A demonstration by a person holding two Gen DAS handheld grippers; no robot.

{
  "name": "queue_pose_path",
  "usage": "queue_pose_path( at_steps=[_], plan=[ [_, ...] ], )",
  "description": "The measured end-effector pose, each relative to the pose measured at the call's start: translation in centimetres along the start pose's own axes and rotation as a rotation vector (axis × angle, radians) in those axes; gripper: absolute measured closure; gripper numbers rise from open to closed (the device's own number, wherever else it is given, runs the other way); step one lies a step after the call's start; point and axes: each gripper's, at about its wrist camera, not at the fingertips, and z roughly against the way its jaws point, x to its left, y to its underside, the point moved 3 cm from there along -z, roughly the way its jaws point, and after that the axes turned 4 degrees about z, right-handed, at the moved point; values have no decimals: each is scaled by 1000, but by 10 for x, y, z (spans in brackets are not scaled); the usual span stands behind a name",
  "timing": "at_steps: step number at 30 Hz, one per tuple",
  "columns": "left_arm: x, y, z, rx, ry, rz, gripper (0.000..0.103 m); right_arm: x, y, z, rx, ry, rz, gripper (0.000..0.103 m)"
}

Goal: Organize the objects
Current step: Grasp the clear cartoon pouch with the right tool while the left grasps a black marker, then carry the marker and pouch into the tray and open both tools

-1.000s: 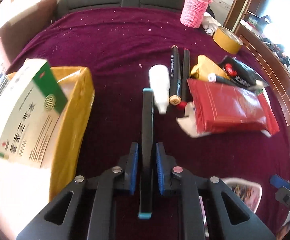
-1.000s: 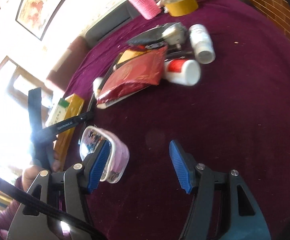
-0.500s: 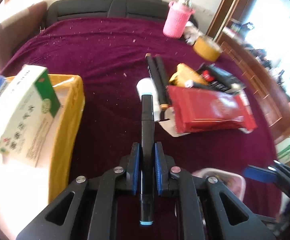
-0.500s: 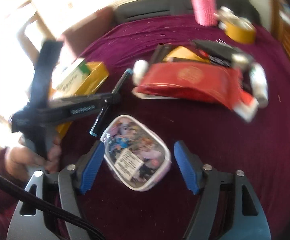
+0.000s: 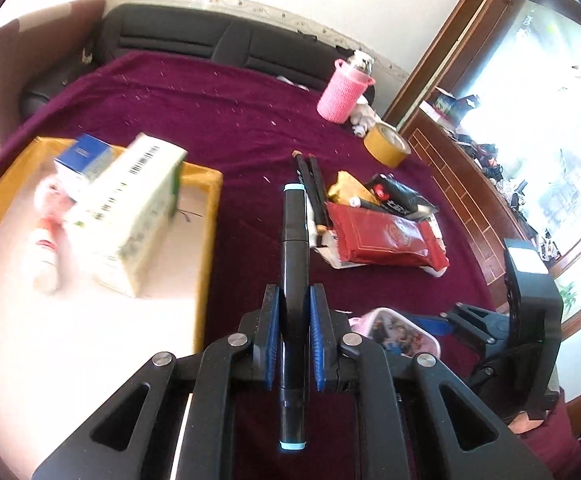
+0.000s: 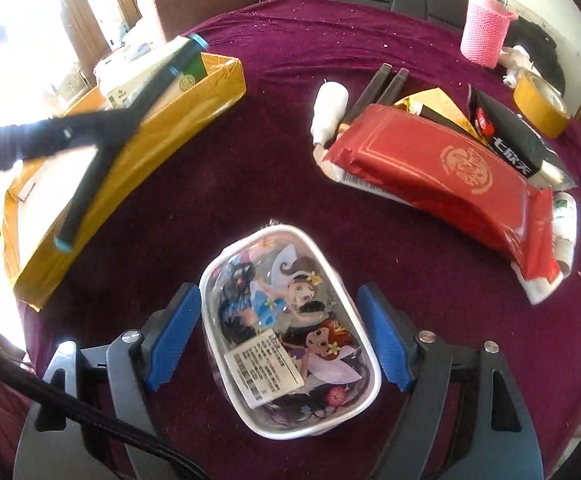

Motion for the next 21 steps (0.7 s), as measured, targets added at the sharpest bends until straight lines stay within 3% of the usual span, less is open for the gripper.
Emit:
queue_pose_path(
  at_steps=[7,8,11,16,19,21],
  plan=[
    [39,-7,40,-77,-24,63,92,15,9,9,12,82,-14,33],
    [49,-8,48,-91,-36,79,92,16,9,10,12,82,-21,38],
    [77,-9,66,-123,-78,114,91,7,5,24,-26,63,-94,67],
    [112,-1,83,-141,-114,169,91,-2,5,18,-2,40,-143,66],
    [123,6,88,-149,-122,188,91,-4,4,7,22,1,-172,44],
    [127,9,91,-156,-119,194,91,0,1,5,31,-35,-189,42]
  ],
)
